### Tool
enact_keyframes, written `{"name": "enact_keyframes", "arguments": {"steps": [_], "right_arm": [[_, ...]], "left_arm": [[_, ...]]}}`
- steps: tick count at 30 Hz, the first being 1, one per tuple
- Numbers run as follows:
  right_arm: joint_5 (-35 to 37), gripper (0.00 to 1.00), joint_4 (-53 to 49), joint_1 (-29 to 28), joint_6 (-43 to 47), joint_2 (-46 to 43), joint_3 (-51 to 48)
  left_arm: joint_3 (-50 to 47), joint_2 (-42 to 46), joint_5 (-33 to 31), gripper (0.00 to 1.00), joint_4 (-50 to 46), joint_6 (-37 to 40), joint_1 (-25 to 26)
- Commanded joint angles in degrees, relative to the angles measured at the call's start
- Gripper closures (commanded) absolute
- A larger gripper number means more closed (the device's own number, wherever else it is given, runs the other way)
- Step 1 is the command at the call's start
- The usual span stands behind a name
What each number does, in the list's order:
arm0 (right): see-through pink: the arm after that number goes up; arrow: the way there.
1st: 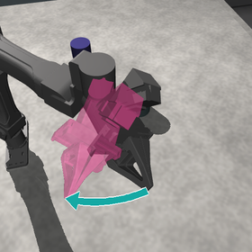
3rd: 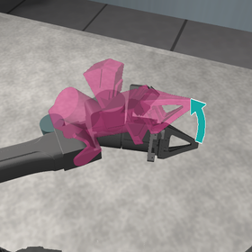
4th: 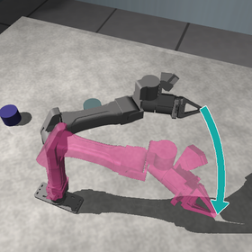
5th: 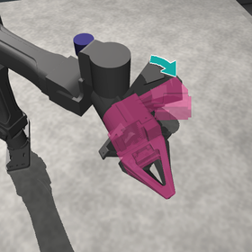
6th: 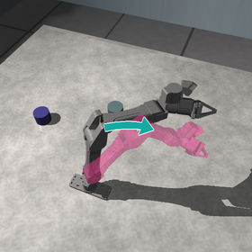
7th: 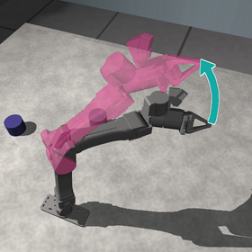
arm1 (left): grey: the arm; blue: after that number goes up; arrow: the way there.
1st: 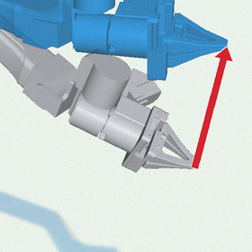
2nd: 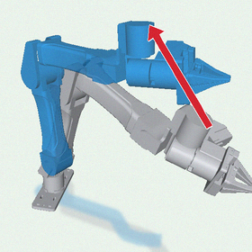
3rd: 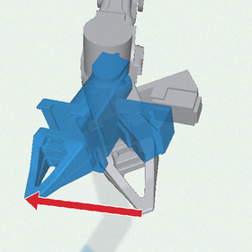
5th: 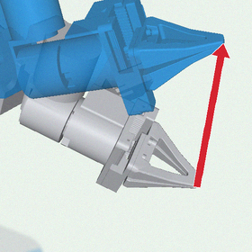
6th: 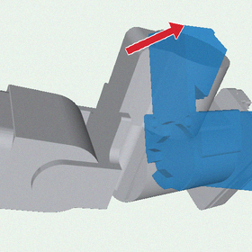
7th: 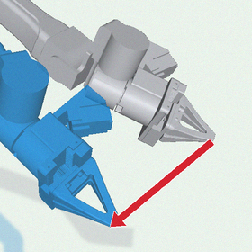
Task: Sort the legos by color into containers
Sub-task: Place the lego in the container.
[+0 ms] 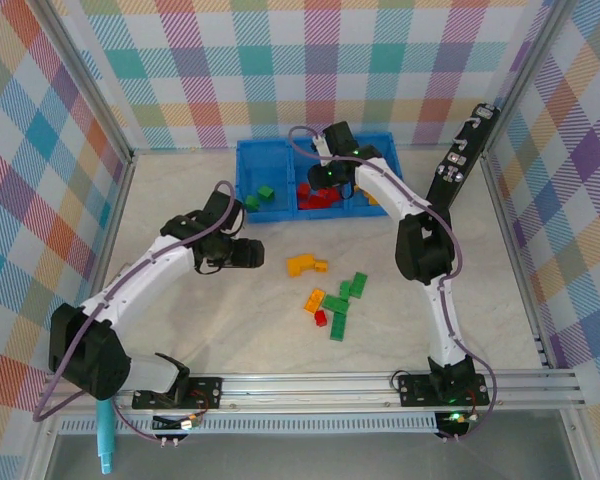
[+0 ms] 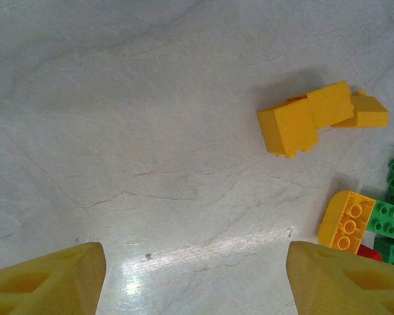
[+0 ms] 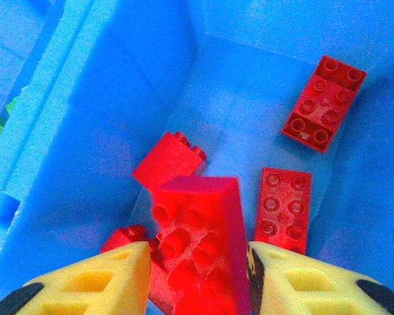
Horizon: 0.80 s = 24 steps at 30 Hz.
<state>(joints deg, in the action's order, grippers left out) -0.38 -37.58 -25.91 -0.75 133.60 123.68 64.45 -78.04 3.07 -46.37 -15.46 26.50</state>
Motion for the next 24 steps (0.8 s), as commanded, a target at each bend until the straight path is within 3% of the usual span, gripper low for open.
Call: {"name": "enact_keyframes", "arguments": {"steps": [1, 6, 17, 24], "right_arm": [[-2.1, 0.53, -0.5, -0.2, 0.4, -1.6, -1.8], [-2.0, 0.46, -1.2, -0.2, -0.5, -5.8, -5.0], [-1.5, 0.46, -0.8, -0.6, -11.9, -28.0, -33.0], [-2.8, 0.46, -1.6, -3.2, -19.9, -35.8, -46.7]], "left_arm": [[1.8, -1.0, 0.9, 0.27, 0.3, -1.1, 0.7], [2.4, -2.7, 0.3, 0.27, 0.6, -1.8, 2.1], [4.2, -6.0, -0.6, 0.27, 3.5, -1.2, 2.6], [5.0, -8.2, 0.9, 0.28, 5.6, -0.8, 2.7]]}}
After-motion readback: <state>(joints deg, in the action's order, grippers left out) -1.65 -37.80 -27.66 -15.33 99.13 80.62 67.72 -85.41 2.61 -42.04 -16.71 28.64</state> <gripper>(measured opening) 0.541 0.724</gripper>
